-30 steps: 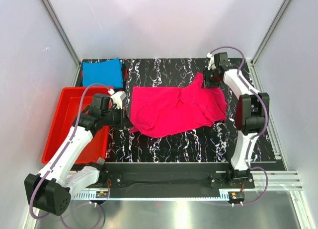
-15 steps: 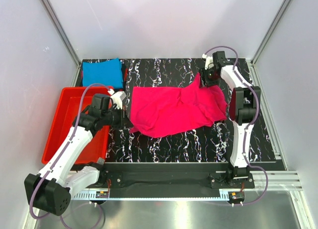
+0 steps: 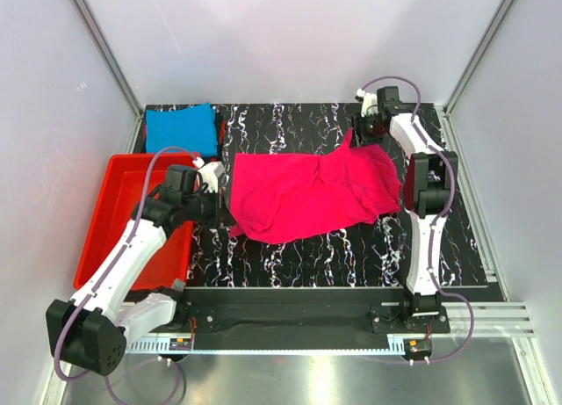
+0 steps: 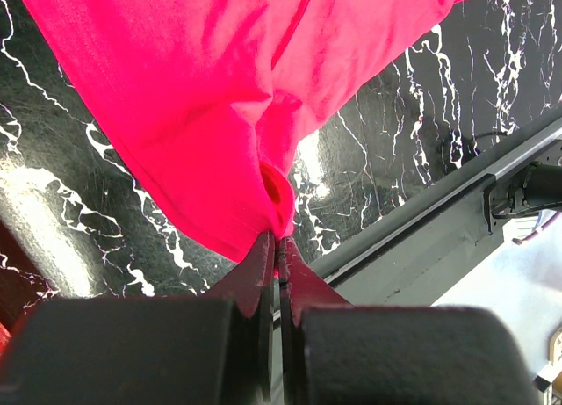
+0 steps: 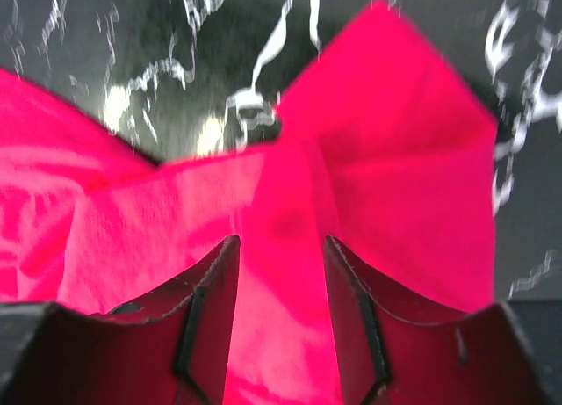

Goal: Fold and stack the t-shirts
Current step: Flatten the tshirt out

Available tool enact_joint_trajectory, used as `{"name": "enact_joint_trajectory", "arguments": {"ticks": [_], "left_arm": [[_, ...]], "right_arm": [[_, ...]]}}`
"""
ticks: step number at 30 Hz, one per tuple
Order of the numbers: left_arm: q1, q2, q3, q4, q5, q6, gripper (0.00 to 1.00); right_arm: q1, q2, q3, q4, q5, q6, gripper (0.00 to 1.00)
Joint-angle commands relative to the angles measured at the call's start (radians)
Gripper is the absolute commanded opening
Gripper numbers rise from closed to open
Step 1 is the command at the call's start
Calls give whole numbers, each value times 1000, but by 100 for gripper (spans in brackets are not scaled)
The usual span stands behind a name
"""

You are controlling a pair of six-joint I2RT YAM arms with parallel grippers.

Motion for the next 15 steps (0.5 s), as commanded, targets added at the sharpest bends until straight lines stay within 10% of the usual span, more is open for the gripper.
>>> {"name": "enact_joint_trajectory", "arguments": {"ticks": [1, 6, 12, 15], "left_arm": [[-2, 11, 35, 49, -2, 1, 0], [-2, 21, 35, 47, -7, 7, 0], [-2, 41, 41, 51, -14, 11, 0], [-2, 36, 41, 54, -23, 1, 0]], "right_arm": [[0, 54, 87, 43, -47, 15, 50], [0, 112, 165, 18, -62, 15, 48], [0, 91, 190, 40, -53, 18, 2], [-2, -7, 118, 115, -19, 13, 0]]}}
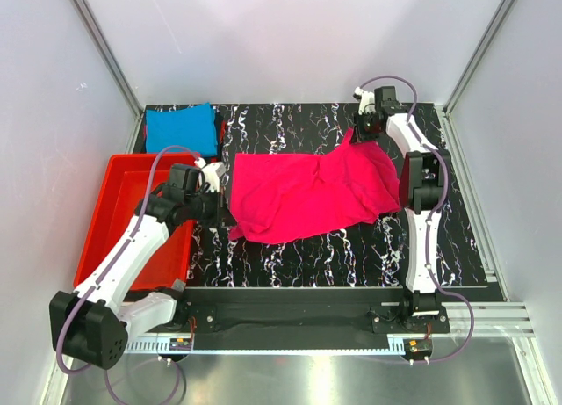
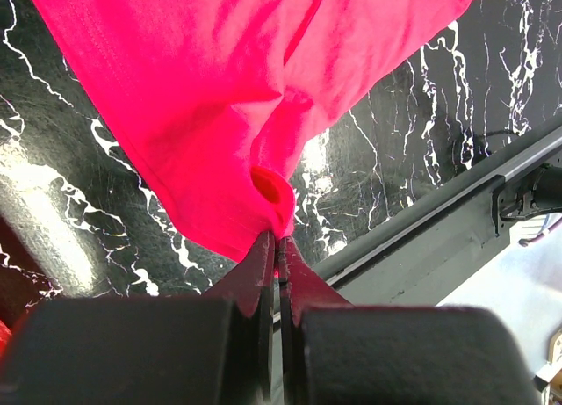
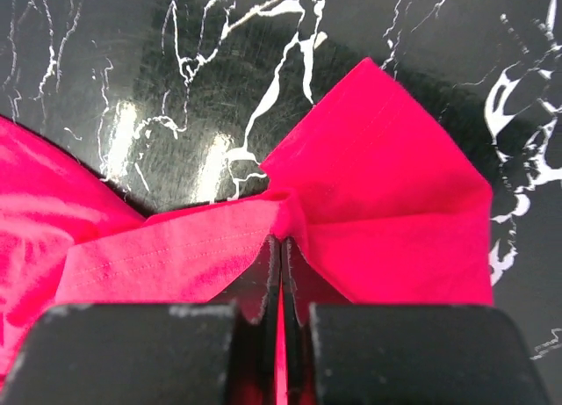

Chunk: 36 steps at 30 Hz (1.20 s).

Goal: Fold and stack the t-shirts
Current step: Flatten the tshirt out

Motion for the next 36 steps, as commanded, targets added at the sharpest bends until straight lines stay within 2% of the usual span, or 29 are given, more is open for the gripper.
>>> {"name": "enact_joint_trajectory", "arguments": {"ticks": [1, 7, 16, 19, 22, 26, 28, 31, 32, 35, 36], "left_arm": [[-2, -6, 38, 50, -21, -3, 0], [-2, -29, 38, 45, -81, -19, 0], [-1, -23, 37, 35, -137, -46, 0], [-1, -17, 61, 7, -321, -77, 0], [2, -8, 78, 1, -393, -95, 0], [1, 0, 78, 7, -388, -92, 0], [4, 3, 62, 25, -362, -89, 0], [4, 24, 54, 47, -302, -78, 0], [4, 30, 51, 56, -280, -77, 0], [4, 53, 52, 71, -239, -74, 0], [4, 55, 54, 74, -236, -72, 0]], "right_arm": [[0, -158, -39, 124, 31, -9, 0], [-6, -402, -258, 303, 116, -12, 0], [-6, -552, -401, 299, 140, -13, 0], [-6, -662, -531, 293, 185, 64, 0], [-5, -782, -666, 189, 174, 173, 0], [-3, -894, -916, 51, 139, 440, 0], [9, -928, -1016, 57, 104, 497, 0], [11, -963, -1120, 21, 206, 499, 0], [12, -972, -1136, 14, 225, 491, 2], [12, -998, -1124, -5, 254, 465, 22], [12, -1008, -1121, 4, 284, 462, 36]]}}
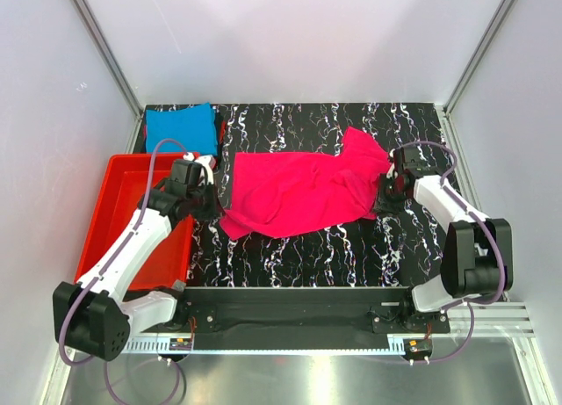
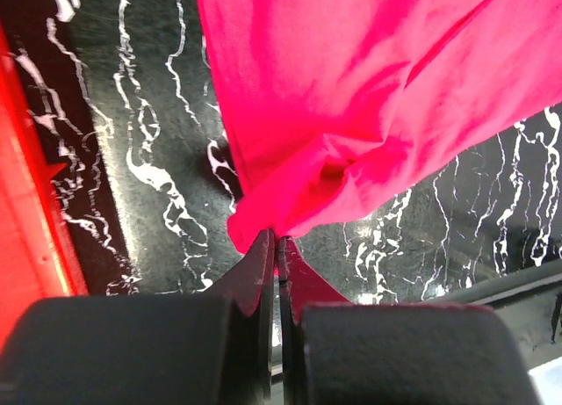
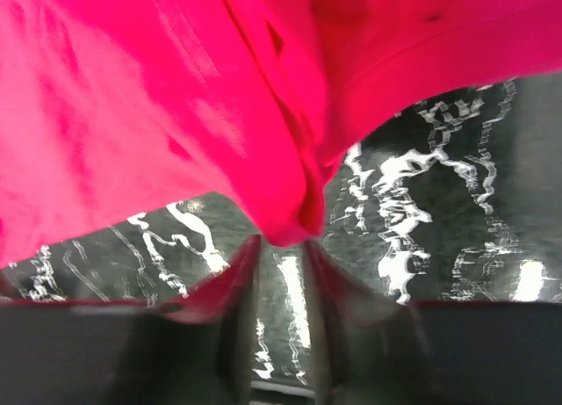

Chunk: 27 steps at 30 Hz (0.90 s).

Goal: Fold and stack the t-shirts
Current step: Flatten the tshirt out

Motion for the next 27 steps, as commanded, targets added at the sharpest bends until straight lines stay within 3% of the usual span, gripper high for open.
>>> {"name": "enact_joint_trajectory", "arguments": {"ticks": [1, 3, 7, 13, 20, 27], "left_arm": [[4, 6, 15, 60, 56, 11, 0], [4, 0, 5, 66, 53, 12, 0], [4, -15, -1, 67, 56, 14, 0], [4, -12, 2, 71, 68, 17, 0], [4, -21, -7, 74, 72, 17, 0], [4, -28, -15, 77, 65, 14, 0]], "right_arm": [[6, -84, 37, 16, 106, 15, 42], [6, -92, 54, 20, 158, 25, 50], [6, -82, 57, 23, 167, 54, 51], [4, -38, 42, 49, 167, 136, 46], [6, 22, 43, 39, 239, 286, 46], [4, 37, 22, 95, 183, 337, 45]]}}
